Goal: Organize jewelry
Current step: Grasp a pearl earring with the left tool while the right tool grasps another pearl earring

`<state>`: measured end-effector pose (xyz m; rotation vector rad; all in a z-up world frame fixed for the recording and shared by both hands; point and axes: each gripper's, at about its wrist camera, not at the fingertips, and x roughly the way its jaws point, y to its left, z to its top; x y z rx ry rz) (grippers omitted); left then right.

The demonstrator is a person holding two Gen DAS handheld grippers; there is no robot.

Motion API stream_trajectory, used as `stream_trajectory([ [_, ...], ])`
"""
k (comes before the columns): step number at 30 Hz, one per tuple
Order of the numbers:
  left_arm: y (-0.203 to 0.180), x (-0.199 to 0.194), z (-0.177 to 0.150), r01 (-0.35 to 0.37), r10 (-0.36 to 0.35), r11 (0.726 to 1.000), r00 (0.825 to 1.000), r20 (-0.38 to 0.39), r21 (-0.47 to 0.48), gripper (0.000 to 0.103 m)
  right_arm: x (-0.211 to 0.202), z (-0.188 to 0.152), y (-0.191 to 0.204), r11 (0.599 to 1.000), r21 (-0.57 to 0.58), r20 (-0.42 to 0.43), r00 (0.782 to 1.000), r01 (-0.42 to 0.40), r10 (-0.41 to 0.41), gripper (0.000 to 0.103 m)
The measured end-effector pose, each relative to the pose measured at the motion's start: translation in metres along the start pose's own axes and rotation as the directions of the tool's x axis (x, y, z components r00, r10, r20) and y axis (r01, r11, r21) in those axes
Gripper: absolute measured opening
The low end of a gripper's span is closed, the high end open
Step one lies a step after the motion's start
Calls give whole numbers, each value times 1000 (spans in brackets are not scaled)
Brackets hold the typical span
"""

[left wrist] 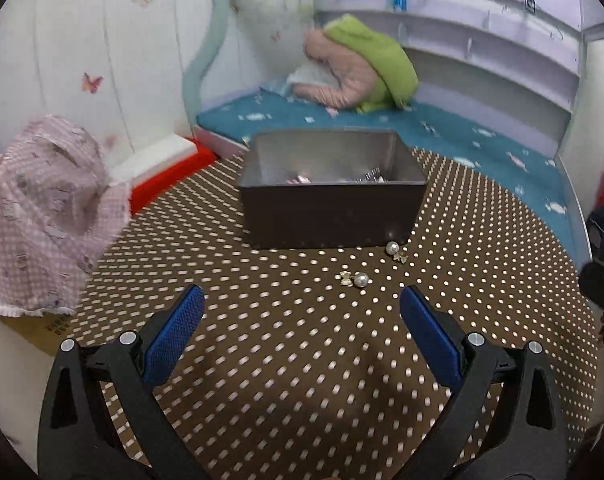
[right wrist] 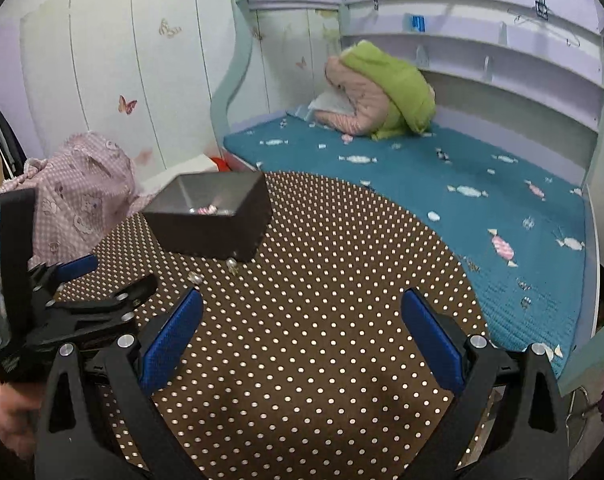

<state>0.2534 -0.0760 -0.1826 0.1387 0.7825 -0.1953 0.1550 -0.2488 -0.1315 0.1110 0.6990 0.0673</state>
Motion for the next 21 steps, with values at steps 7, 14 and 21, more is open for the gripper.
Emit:
stream_trajectory([
  [7, -5, 52, 12, 4, -1, 1000, 996, -92, 31, 98, 14, -1, -9, 1000, 6, -32, 999, -8, 8, 95],
  [14, 0, 71, 13, 72, -70, 997, 990, -125, 14, 73, 23, -1, -11, 1000, -4, -54, 999, -4, 4, 95],
  [21, -6, 68, 11, 128, -121, 990, 986, -113, 58, 39, 29, 4, -7, 1000, -5, -60, 998, -12, 11, 95],
])
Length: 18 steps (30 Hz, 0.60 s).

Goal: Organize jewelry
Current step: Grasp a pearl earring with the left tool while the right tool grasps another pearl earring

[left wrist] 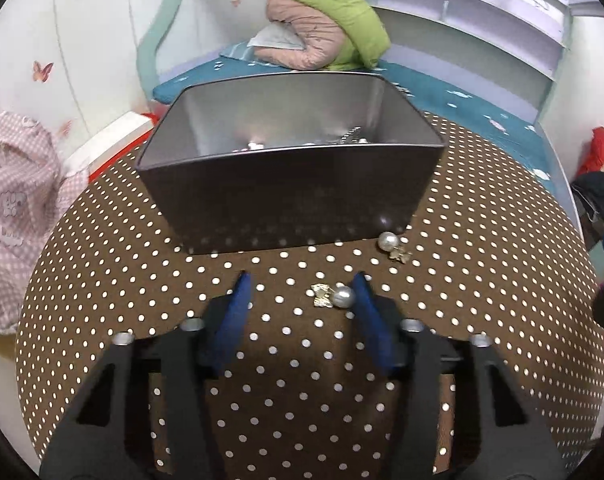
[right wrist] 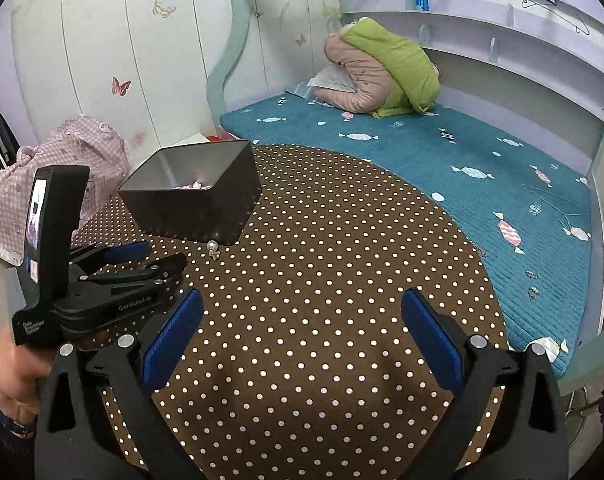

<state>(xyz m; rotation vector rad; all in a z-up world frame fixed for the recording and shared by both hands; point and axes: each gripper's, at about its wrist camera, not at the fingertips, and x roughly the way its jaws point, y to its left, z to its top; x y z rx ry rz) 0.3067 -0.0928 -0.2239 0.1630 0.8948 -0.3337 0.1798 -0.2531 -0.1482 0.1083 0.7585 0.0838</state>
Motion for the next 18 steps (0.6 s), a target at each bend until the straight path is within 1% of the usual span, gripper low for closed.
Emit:
stream_trajectory([
  [1, 1, -2, -1, 11, -11, 1000, 1000, 2, 2, 34, 2, 1, 1, 1000, -1, -5, 1000, -3, 3, 95],
  [3, 4, -7, -5, 41, -41, 999, 999, 5, -4, 20, 9, 2, 5, 1000, -3, -18, 1000, -8, 7, 95],
  [4, 7, -8, -6, 59, -59, 998, 998, 6, -11, 17, 13, 4, 6, 1000, -3, -28, 1000, -10, 10, 95],
  [5, 10, -9, -7, 75, -75, 997, 997, 8, -14, 11, 17, 5, 9, 1000, -4, -37, 999, -13, 13, 95],
  [6, 13, -11, -9, 86, -86, 996, 996, 12, -14, 11, 23, 7, 11, 1000, -8, -47, 999, -16, 16, 95],
  [16, 33, -47, -24, 71, -70, 997, 994, 83, -12, 11, 77, 27, 58, 995, -91, -128, 992, -30, 18, 94],
  [17, 35, -50, -25, 71, -69, 997, 994, 88, -15, 11, 83, 29, 61, 995, -95, -135, 991, -29, 16, 90],
  [18, 37, -54, -27, 71, -70, 997, 993, 92, -18, 11, 89, 30, 64, 995, -96, -143, 990, -27, 13, 84],
])
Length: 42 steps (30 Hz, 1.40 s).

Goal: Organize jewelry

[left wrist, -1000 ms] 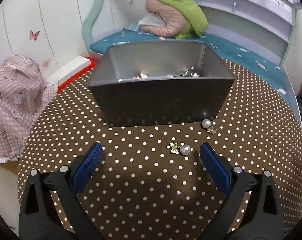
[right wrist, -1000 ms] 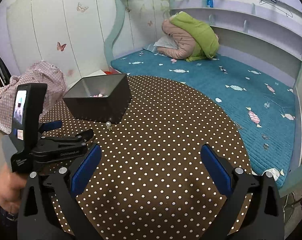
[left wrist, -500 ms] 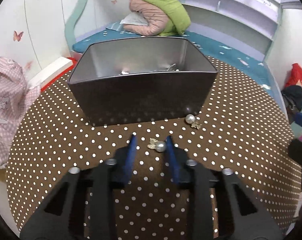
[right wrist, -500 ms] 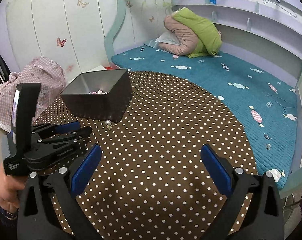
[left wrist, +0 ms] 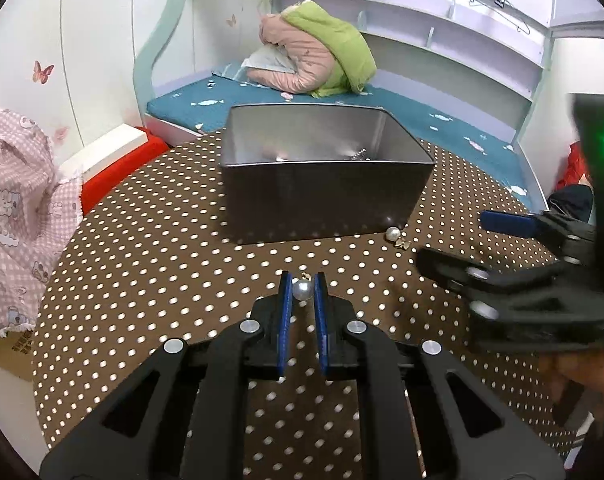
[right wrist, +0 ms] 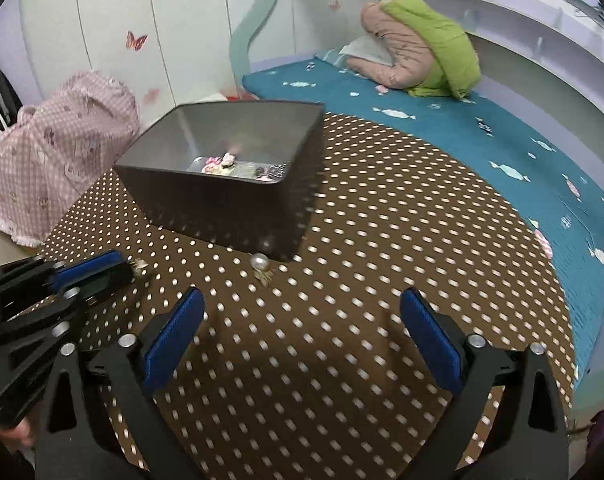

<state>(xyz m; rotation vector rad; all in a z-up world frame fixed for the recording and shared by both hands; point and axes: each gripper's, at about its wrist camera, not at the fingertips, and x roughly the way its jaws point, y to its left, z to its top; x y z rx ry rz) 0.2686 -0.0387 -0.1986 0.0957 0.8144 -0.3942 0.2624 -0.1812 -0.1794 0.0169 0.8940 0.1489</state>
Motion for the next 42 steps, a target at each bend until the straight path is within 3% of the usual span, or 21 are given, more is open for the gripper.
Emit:
stream_trajectory([
  [3, 7, -10, -5, -7, 7, 1000, 1000, 12, -7, 11, 16, 5, 6, 1000, -1, -28, 1000, 5, -5, 67],
  [4, 10, -12, -5, -8, 8, 1000, 1000, 14, -8, 11, 18, 5, 9, 1000, -5, -25, 1000, 14, -14, 66],
  [7, 17, -18, -8, -12, 12, 1000, 1000, 19, -20, 11, 20, 8, 17, 998, -31, -6, 999, 45, -45, 47],
  [9, 23, -21, -9, -15, 16, 999, 1000, 22, -29, 11, 20, 8, 23, 997, -54, -4, 999, 46, -46, 28],
  [13, 28, -27, -10, -16, 17, 999, 1000, 25, -41, 11, 17, 4, 27, 997, -76, -9, 1000, 25, -26, 10],
  [20, 25, -34, -8, -17, 19, 999, 999, 42, -40, 11, -6, -6, 21, 997, -73, 6, 999, -36, 37, 10],
  [27, 22, -53, 3, -20, 23, 999, 997, 77, -35, 11, -54, 1, 20, 993, -98, 66, 995, -74, 80, 10],
  [34, 17, -78, 27, -16, 19, 1000, 992, 125, -23, 11, -110, 34, 28, 985, -129, 167, 977, -112, 133, 10],
  [42, 20, -118, 80, -28, 34, 999, 974, 223, -28, 11, -149, 83, 29, 981, -155, 254, 955, -117, 154, 10],
])
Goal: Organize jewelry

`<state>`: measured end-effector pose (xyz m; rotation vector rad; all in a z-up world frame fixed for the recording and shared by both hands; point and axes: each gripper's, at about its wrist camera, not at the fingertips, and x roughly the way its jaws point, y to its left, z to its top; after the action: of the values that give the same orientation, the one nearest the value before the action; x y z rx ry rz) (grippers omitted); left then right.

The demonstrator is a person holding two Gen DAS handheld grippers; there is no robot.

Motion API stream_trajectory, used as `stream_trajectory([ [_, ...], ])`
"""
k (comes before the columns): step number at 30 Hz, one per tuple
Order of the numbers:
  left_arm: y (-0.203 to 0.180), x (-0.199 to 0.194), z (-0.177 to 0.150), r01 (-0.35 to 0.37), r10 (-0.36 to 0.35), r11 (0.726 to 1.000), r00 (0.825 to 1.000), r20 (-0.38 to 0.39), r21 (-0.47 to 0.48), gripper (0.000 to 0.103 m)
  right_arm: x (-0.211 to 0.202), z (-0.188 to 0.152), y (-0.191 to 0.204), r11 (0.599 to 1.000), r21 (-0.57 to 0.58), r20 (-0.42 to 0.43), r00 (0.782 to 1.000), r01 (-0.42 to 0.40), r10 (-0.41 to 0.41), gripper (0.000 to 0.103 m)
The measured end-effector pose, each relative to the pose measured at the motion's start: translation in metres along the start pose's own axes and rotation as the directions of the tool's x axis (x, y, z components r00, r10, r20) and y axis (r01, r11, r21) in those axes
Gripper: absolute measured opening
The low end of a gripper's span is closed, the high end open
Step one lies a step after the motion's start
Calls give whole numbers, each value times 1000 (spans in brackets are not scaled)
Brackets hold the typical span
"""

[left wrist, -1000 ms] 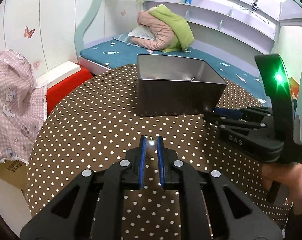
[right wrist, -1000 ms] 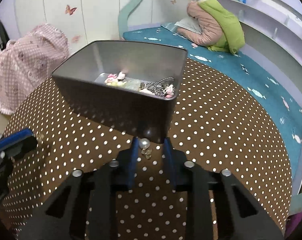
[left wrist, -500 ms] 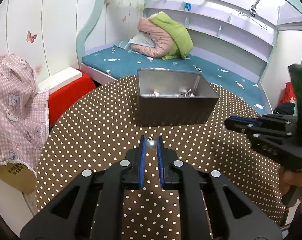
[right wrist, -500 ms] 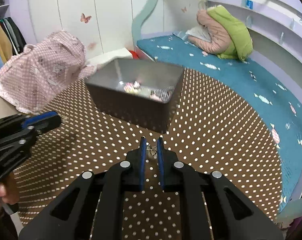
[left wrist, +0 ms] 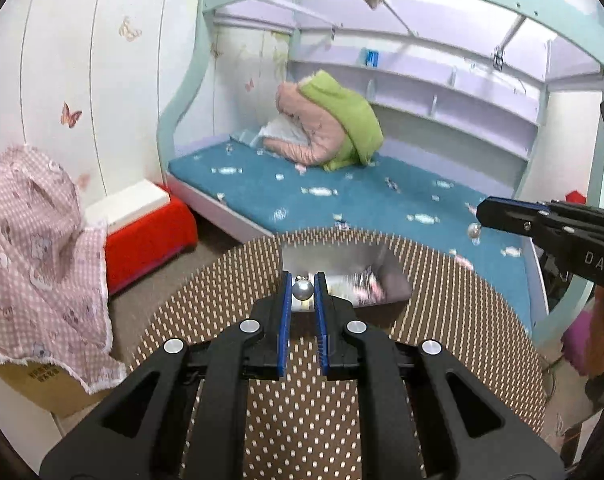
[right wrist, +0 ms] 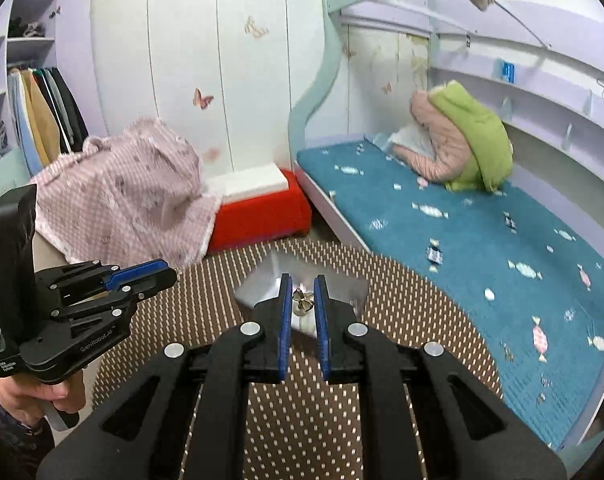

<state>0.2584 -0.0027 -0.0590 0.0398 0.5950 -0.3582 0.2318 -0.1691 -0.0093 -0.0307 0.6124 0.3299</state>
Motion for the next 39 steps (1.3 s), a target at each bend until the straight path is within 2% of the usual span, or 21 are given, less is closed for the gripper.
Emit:
stream_trajectory([
  [6, -2, 6, 42, 16, -16, 1000, 1000, 15, -10, 11, 8, 28, -6, 1000, 4, -5, 1000, -14, 14, 10],
  [10, -3, 28, 65, 22, -22, 1000, 1000, -15, -20, 11, 24, 39, -12, 1000, 26, -32, 999, -16, 16, 10],
  [14, -5, 55, 72, 24, -25, 1000, 998, -61, -20, 11, 41, 40, -15, 999, 36, -67, 998, -13, 16, 10],
  [17, -5, 67, 66, 28, -31, 999, 996, -82, -30, 11, 51, 21, -18, 999, 48, -104, 994, -19, 24, 11],
  [19, -7, 69, 58, 27, -29, 999, 996, -84, -20, 11, 57, 2, -21, 999, 54, -131, 991, -10, 17, 21],
  [21, -6, 70, 47, 28, -30, 999, 996, -89, -19, 11, 64, -24, -28, 998, 69, -163, 987, 13, -2, 38],
  [23, -5, 68, 34, 35, -37, 999, 995, -91, -26, 11, 72, -48, -34, 997, 79, -196, 981, 24, -8, 41],
  [28, -2, 65, 7, 22, -24, 999, 995, -98, -29, 11, 96, -93, -37, 996, 79, -286, 958, 39, -14, 41],
  [37, -1, 74, -27, 20, -25, 999, 990, -139, -41, 11, 134, -112, -20, 998, -21, -340, 939, 54, -58, 41],
  [38, 0, 74, -29, 19, -25, 999, 990, -141, -41, 11, 136, -114, -18, 998, -32, -342, 938, 55, -62, 37],
  [39, 0, 74, -30, 19, -24, 999, 990, -141, -41, 11, 140, -116, -15, 998, -44, -349, 935, 51, -64, 29],
])
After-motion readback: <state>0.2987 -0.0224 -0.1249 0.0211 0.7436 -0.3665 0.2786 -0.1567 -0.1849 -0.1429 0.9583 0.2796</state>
